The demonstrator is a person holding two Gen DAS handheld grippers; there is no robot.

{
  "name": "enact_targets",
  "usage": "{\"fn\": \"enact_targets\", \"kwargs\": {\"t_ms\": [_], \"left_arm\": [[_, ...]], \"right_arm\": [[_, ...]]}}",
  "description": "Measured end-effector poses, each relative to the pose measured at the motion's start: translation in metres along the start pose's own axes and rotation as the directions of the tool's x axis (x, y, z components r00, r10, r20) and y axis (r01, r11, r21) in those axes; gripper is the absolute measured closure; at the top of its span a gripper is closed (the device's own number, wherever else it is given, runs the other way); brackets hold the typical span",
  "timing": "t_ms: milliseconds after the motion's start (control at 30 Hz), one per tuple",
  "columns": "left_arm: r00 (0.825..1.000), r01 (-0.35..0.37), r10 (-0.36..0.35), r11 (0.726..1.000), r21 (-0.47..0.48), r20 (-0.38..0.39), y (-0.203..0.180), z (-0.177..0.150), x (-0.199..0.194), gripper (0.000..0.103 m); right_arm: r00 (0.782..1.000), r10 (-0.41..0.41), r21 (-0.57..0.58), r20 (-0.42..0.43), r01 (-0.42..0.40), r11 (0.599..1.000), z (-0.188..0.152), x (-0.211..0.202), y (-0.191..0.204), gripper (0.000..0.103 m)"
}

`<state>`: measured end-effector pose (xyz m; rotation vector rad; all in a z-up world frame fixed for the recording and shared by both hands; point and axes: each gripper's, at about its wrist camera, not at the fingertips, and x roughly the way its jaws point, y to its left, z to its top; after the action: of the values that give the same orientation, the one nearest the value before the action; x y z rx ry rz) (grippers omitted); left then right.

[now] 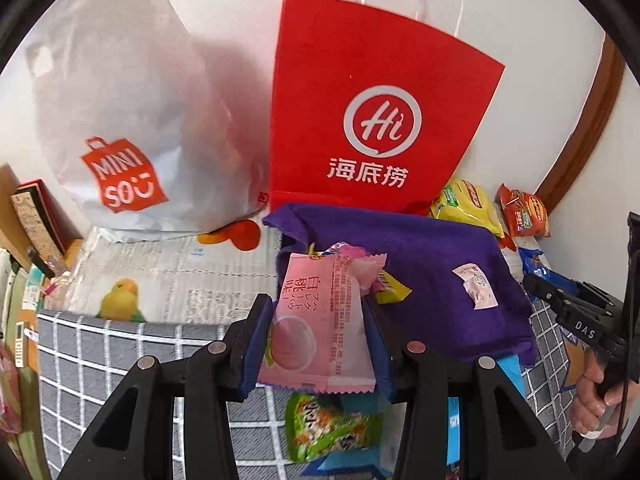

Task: Organize snacks
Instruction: 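Carry both packets onto the purple towel and open both tools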

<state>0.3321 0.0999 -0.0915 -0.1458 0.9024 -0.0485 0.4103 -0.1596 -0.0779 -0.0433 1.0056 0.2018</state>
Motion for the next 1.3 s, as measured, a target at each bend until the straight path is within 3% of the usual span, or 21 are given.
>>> {"fn": "enact_targets", "kwargs": {"t_ms": [433, 967, 1100, 1200, 1300], "left_arm": [[0.996, 0.014, -0.013, 1.000, 0.007, -0.084, -0.008, -0.010, 0.053, 0.060], [0.991, 0.053, -0.051, 0.999, 0.011, -0.127, -0.019, -0.013, 0.085, 0.059], [0.987, 0.070, -0.068, 0.997, 0.013, -0.145, -0.015, -0.017, 0.086, 0.058], [0.987, 0.058, -0.056, 0.998, 0.009, -0.151, -0.014, -0.020, 0.084, 0.050], [0.989, 0.063, -0.060, 0.998, 0.014, -0.136, -0.013, -0.022, 0.073, 0.042]], "right_arm": [[0.994, 0.022, -0.033, -0.111, -0.025, 0.999, -0.014, 0.050, -0.013, 0.058], [0.991, 0.028, -0.010, -0.132, -0.030, 1.000, -0.024, 0.068, -0.016, 0.058], [0.991, 0.011, -0.020, -0.130, -0.014, 1.000, -0.023, 0.065, -0.015, 0.053], [0.996, 0.003, -0.026, -0.085, -0.006, 1.000, -0.019, 0.053, -0.014, 0.042], [0.999, -0.012, -0.031, -0.047, 0.011, 0.999, -0.017, 0.037, -0.012, 0.040]]}}
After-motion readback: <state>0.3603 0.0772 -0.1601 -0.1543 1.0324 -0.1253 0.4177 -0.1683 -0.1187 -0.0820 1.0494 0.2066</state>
